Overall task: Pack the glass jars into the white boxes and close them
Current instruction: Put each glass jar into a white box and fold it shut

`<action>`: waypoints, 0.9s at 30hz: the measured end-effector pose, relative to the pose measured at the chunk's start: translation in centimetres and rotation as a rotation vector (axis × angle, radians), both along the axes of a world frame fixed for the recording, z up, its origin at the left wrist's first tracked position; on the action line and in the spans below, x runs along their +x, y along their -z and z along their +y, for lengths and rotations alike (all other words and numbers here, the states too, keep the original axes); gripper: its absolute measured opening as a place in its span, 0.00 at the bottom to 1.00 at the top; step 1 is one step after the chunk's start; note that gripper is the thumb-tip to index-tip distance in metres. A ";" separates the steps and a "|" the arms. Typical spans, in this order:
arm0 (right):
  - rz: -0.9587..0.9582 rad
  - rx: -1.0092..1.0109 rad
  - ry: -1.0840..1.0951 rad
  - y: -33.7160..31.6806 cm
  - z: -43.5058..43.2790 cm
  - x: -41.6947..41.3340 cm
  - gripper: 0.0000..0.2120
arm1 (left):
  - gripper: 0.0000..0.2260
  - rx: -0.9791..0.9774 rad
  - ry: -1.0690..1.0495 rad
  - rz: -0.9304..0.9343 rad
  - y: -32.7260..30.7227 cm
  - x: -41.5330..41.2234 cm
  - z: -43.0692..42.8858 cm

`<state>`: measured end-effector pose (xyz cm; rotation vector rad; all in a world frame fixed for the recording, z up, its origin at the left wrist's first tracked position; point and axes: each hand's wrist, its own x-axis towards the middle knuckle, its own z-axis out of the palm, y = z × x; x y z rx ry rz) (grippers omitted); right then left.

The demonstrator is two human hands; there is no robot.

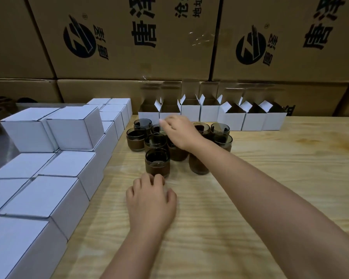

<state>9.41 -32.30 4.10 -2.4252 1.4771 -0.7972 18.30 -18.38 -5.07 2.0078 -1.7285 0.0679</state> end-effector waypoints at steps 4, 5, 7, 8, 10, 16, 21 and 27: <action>0.089 0.089 -0.023 -0.4 -4.4 3.2 0.30 | 0.12 -0.025 0.005 0.007 0.1 0.0 0.1; 0.119 0.108 -0.018 -0.6 -5.4 3.8 0.31 | 0.12 -0.030 0.008 0.021 0.2 0.1 -0.1; 0.185 0.140 0.010 -0.8 -6.8 4.7 0.33 | 0.11 -0.026 0.008 0.008 0.2 0.0 0.1; 0.212 0.157 0.029 -0.8 -7.4 5.0 0.33 | 0.10 -0.037 0.012 0.010 0.2 0.0 0.2; 0.214 0.226 0.081 -0.5 -8.4 5.5 0.33 | 0.07 -0.100 0.023 0.019 0.2 -0.1 0.2; 0.109 0.325 0.169 0.7 -9.6 6.2 0.32 | 0.10 -0.140 0.043 -0.003 0.5 0.0 0.1; 0.076 0.230 0.091 -0.9 -7.9 6.1 0.34 | 0.09 -0.133 0.024 0.009 0.7 -0.1 0.1; -0.121 0.026 0.040 -6.0 -3.6 5.2 0.31 | 0.11 -0.080 0.009 0.047 0.6 0.0 0.0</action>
